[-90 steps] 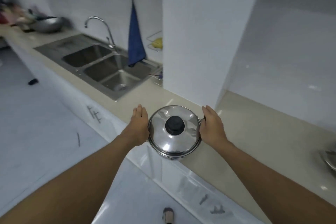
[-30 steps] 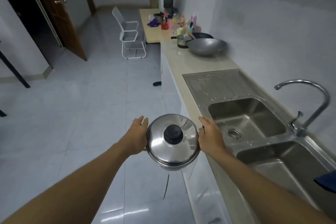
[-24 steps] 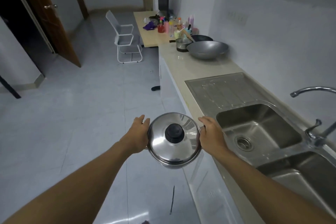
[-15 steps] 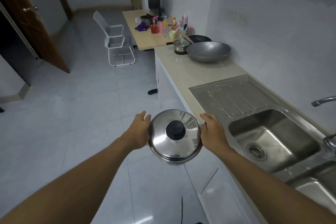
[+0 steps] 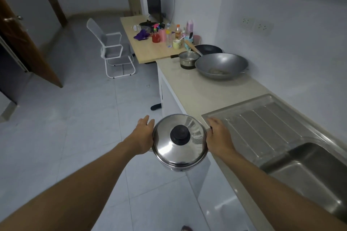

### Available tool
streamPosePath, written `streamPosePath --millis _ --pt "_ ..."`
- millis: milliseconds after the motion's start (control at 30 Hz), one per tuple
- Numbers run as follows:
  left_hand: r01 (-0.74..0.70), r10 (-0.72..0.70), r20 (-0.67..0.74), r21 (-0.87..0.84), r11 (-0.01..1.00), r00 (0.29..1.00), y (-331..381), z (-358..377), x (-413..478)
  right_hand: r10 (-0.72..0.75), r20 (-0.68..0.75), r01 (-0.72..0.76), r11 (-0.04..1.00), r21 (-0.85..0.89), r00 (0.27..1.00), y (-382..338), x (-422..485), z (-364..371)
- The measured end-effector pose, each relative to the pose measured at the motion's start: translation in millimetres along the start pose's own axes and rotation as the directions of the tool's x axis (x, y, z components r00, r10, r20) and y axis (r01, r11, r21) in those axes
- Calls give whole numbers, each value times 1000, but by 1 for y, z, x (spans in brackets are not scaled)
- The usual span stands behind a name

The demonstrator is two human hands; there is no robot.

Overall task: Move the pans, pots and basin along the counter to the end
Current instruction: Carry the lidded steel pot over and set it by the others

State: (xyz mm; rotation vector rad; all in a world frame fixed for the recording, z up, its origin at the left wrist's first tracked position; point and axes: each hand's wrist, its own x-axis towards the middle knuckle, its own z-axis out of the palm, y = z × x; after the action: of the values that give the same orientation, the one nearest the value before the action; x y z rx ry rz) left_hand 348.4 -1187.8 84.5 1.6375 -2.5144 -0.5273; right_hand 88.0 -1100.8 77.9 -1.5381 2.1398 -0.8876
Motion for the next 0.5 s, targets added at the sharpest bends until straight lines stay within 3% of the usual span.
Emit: streamPosePath --millis 300,500 --pt "23 -24 52 9 1000 998 -20 -16 128 40 12 -40 999 27 999 -5 123 18" --pt "-62 61 74 21 998 995 -45 -26 209 87 -1 -87 996 -3 996 -10 194 41"
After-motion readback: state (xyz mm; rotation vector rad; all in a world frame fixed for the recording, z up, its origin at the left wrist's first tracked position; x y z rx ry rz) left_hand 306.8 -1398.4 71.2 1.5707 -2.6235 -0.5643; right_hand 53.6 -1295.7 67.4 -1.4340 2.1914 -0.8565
